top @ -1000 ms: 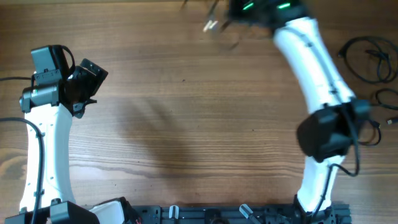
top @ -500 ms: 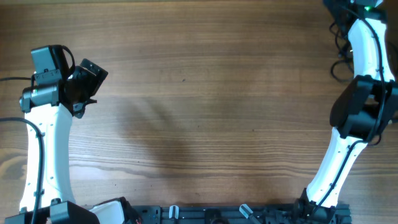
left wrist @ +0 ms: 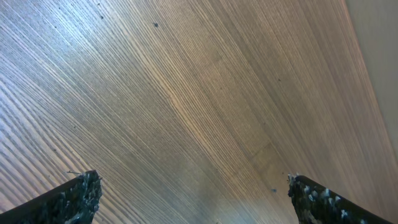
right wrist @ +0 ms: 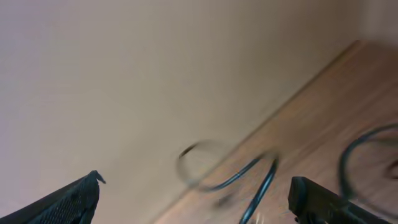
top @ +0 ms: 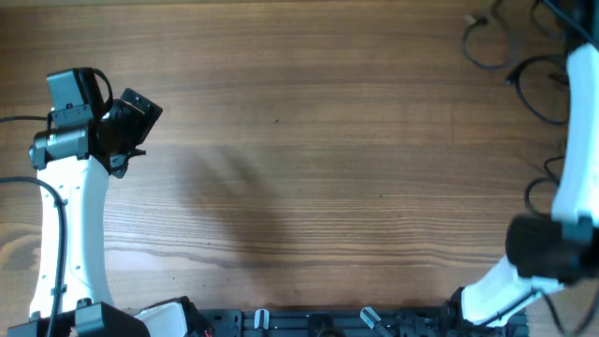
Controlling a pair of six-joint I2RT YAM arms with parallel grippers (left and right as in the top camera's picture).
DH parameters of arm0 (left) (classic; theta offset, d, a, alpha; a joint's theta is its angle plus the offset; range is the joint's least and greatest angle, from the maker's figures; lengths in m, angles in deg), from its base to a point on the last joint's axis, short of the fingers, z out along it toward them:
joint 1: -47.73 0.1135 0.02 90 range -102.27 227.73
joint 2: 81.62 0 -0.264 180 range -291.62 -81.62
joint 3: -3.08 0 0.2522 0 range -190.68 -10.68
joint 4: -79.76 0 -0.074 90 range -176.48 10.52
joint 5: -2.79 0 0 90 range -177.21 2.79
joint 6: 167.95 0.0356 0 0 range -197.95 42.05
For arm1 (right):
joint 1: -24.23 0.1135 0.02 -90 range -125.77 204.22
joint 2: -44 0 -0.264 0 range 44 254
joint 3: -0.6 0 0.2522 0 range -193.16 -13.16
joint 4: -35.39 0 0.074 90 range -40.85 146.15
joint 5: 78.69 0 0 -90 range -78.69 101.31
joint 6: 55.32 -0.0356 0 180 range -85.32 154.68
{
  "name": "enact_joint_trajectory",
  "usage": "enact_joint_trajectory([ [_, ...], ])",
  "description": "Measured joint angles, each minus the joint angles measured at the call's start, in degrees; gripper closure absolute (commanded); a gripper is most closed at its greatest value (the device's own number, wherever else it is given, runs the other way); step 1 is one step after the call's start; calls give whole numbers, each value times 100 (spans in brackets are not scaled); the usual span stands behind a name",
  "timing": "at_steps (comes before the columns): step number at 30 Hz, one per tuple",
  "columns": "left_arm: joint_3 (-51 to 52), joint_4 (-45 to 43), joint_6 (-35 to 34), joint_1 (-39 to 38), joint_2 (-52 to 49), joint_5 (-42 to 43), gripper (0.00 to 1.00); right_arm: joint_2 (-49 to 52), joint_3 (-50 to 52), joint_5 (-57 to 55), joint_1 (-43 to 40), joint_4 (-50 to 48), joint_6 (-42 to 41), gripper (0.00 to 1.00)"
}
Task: Untangle cables
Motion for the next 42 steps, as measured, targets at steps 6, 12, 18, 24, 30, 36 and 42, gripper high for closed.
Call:
enact_joint_trajectory([
  [6, 0, 0, 0, 0, 0, 0, 0, -96, -81, -1143, -76, 455, -48, 0],
  [12, 0, 0, 0, 0, 0, 0, 0, 544, -13, 289, -68, 450, 743, 0],
  [18, 0, 0, 0, 0, 0, 0, 0, 601, -13, 2243, 761, 605, 2319, 9],
  [24, 0, -4, 0, 0, 0, 0, 0, 1869, -24, 1502, 1390, 1403, 1617, 9],
  [30, 0, 4, 0, 0, 0, 0, 0, 3344, -2, 2203, 1438, 70, 1622, 49],
  [36, 0, 4, 0, 0, 0, 0, 0, 3600, 9, 2234, 1526, -92, 1650, 96],
  [42, 0, 2, 0, 0, 0, 0, 0, 2756, 22, 2140, 660, -96, 1569, 96],
])
